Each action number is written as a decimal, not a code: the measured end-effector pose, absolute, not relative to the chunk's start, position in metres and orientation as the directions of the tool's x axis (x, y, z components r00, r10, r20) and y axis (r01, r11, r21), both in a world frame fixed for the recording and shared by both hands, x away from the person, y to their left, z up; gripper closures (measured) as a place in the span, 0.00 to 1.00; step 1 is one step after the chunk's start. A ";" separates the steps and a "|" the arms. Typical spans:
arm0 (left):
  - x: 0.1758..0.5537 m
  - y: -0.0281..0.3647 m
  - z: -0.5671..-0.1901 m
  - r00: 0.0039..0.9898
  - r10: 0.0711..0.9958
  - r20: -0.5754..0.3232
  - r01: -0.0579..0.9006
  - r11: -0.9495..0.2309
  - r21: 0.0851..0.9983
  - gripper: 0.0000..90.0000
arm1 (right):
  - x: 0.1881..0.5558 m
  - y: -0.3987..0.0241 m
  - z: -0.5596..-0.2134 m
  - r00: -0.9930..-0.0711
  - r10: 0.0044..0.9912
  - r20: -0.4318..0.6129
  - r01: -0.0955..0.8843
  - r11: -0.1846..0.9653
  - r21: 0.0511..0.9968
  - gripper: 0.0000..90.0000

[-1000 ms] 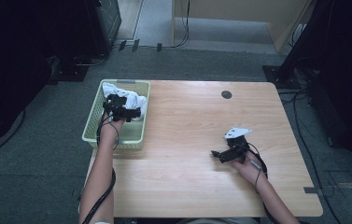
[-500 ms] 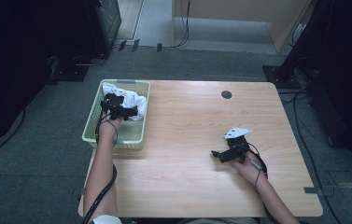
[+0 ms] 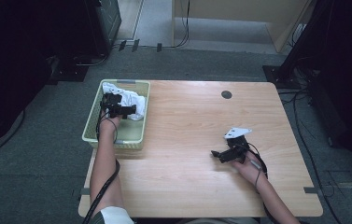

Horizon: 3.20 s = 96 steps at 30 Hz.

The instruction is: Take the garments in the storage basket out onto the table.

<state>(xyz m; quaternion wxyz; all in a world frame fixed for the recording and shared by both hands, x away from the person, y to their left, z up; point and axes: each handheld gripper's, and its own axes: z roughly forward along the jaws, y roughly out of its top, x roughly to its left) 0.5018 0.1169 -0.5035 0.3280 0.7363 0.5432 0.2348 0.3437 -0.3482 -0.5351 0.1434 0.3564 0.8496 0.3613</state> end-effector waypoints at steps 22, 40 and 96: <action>0.515 0.118 -0.524 0.275 0.960 -0.056 0.680 -0.153 0.717 0.00 | 0.344 -0.348 -0.535 -0.705 0.709 0.014 0.502 0.485 0.716 0.00; 0.511 0.102 -0.515 0.217 0.961 -0.171 0.710 -0.035 0.703 0.73 | 0.344 -0.348 -0.535 -0.705 0.710 0.013 0.502 0.486 0.716 0.00; 0.475 0.098 -0.443 0.198 0.975 -0.097 0.726 -0.080 0.683 0.77 | 0.344 -0.348 -0.535 -0.701 0.713 0.013 0.503 0.482 0.717 0.00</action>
